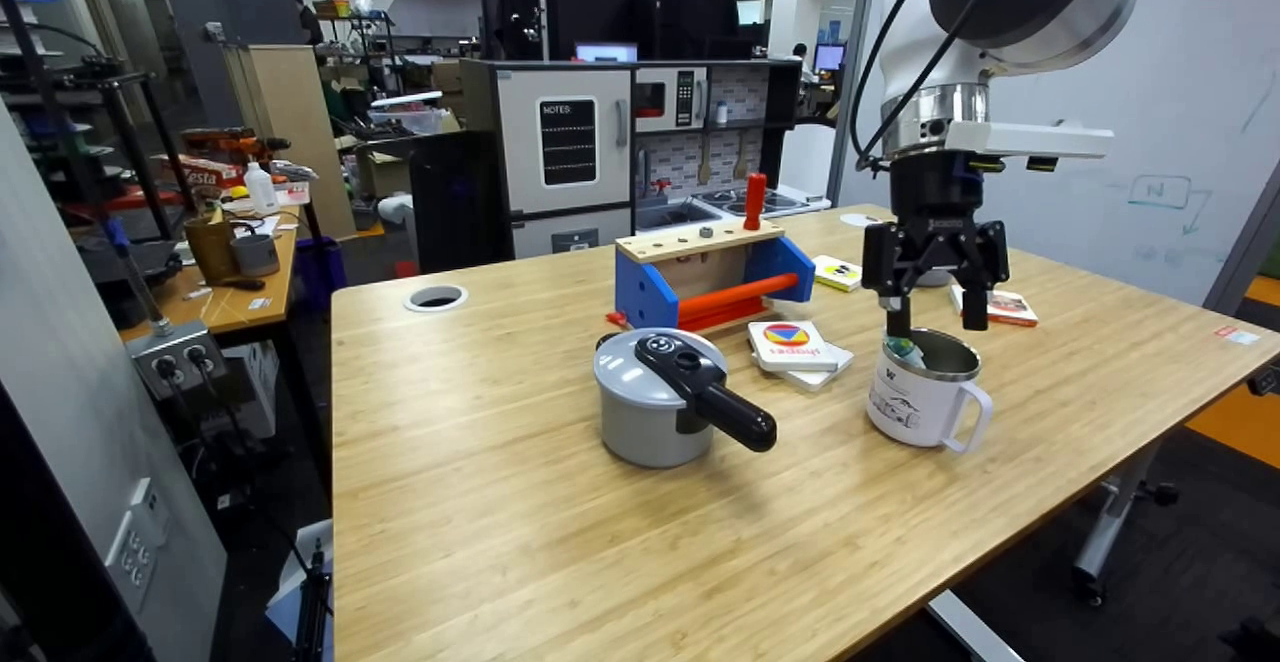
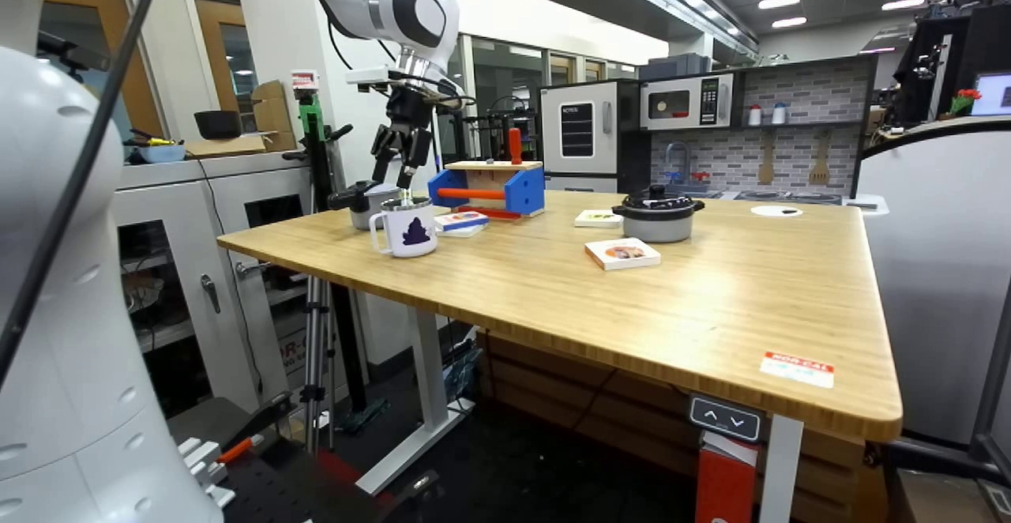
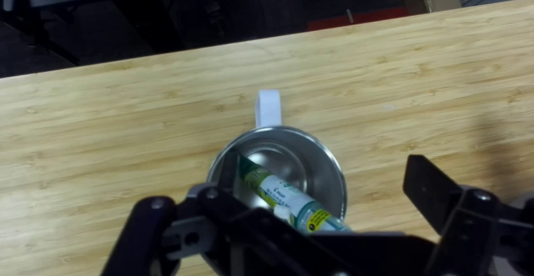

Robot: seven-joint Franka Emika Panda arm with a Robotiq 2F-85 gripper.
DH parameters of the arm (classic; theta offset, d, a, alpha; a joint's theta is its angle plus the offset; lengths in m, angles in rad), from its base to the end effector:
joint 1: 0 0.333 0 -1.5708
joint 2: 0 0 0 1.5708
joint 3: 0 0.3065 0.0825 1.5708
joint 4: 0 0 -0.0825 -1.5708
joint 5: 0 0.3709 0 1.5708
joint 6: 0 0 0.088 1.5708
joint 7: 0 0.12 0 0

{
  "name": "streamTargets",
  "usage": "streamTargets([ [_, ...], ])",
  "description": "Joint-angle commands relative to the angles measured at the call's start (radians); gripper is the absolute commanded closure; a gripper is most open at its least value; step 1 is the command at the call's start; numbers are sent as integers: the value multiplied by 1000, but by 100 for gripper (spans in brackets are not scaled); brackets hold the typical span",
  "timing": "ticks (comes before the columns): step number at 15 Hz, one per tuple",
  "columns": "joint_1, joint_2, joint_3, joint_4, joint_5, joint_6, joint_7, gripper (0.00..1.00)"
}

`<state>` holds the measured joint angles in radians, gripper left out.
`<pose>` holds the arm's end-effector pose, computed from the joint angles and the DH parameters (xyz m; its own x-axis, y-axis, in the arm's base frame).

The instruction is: Remove the marker from the mug cup and place it on the table

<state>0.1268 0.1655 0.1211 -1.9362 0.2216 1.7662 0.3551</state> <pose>0.5168 0.1520 0.3660 0.9099 -0.1544 -0.3849 -0.1997 -0.9766 -0.0802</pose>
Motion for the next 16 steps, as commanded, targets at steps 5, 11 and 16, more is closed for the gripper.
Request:
streamTargets([
  [5, 11, 32, -19, 68, -50, 80, 37, 0],
  [11, 25, 50, -13, 81, -76, 85, 37, 0],
  [16, 33, 41, -15, 69, -80, 80, 46, 0],
])
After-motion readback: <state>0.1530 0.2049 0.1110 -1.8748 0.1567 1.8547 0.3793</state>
